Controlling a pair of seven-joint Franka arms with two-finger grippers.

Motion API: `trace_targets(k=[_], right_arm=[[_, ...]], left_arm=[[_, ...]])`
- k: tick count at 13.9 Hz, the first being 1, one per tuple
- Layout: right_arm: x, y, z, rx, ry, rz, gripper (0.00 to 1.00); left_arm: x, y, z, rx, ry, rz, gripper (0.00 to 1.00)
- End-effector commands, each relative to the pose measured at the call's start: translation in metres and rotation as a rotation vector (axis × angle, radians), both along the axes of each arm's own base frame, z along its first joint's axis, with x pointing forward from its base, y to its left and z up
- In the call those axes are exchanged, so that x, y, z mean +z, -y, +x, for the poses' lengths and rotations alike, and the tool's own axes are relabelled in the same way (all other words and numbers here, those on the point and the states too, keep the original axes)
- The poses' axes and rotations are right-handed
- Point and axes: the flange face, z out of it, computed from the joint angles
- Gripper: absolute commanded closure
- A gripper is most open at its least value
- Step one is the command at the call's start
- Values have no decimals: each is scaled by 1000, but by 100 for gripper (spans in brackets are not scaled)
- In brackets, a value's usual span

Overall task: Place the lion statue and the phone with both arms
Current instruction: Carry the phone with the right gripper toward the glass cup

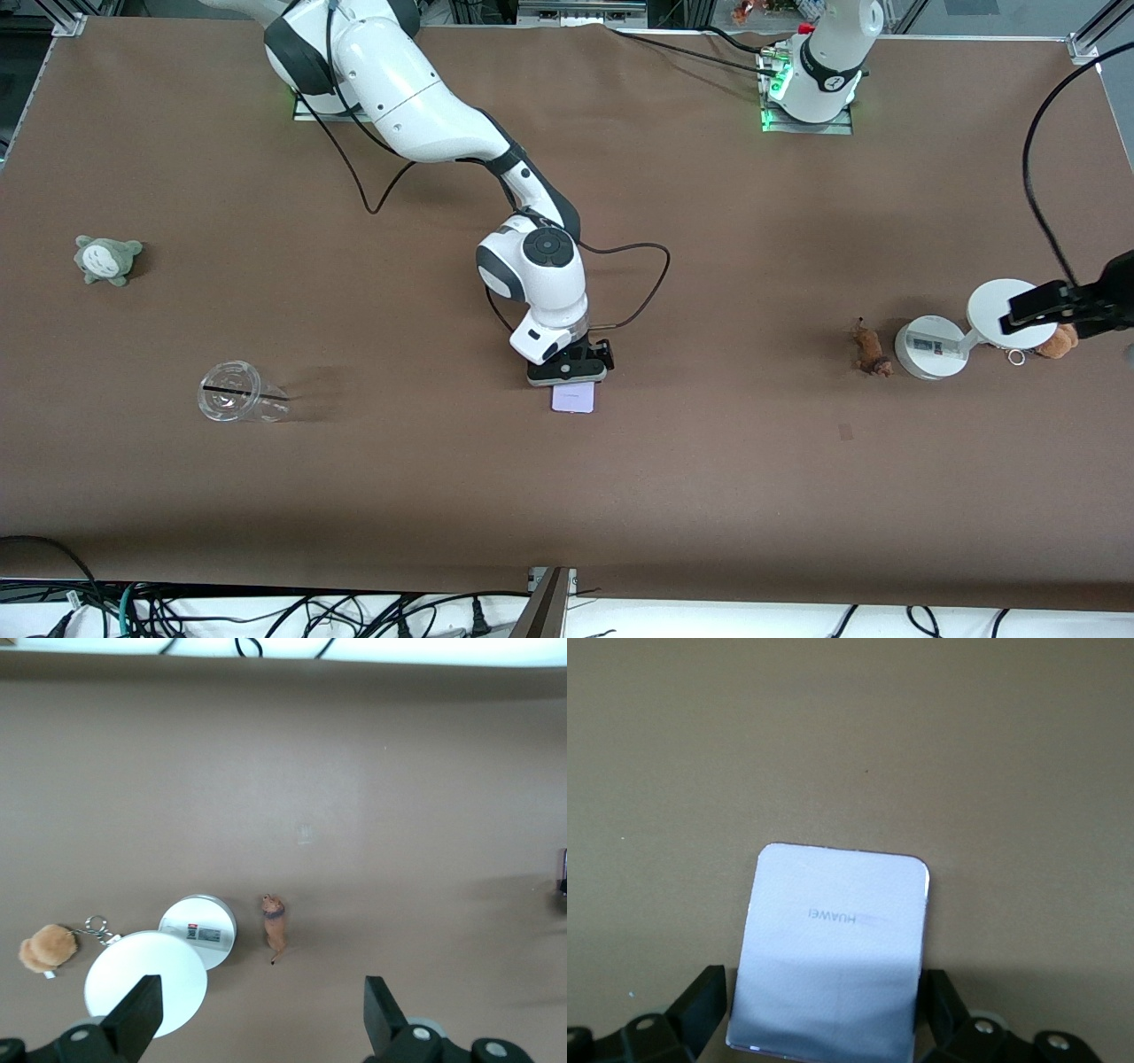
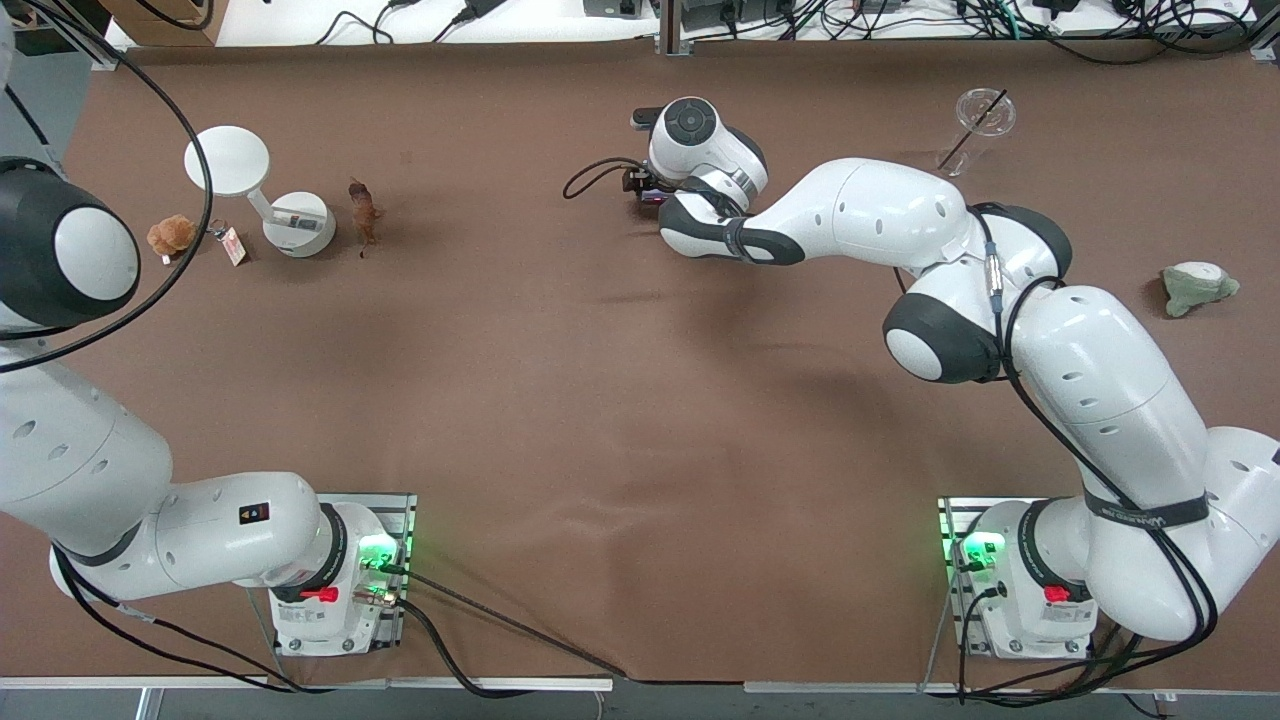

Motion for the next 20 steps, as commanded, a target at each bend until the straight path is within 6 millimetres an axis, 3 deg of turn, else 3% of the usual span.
trace_targets(k=[1,4,7,8,10,13,15,18,20], right_arm=[[-1,-4,4,-7,32,20,2],[-1,-4,4,-11,31,22,23],[7,1,10,-13,33,17,34],[18,2,13,-16,35,17,35],[46,24,32,-51,13,-15,35],[88,75,60,-23,-47,-51,35],[108,127,77,5,-91,-45,35],[117,223,93,46,-156,-74,35],[108,272,103,45,-191,-70,35]], left_arm=[[11,0,-27,11,-52,36,0],[11,20,-37,-6,-92,56,0],[8,42,-40,91,-128,61,0],[7,58,-42,98,-144,64,0],[0,62,-46,80,-165,65,0],[-11,63,-59,73,-173,69,0],[-13,63,-57,71,-177,69,0],[-16,64,-56,73,-184,70,0],[-17,65,-56,72,-185,70,0]])
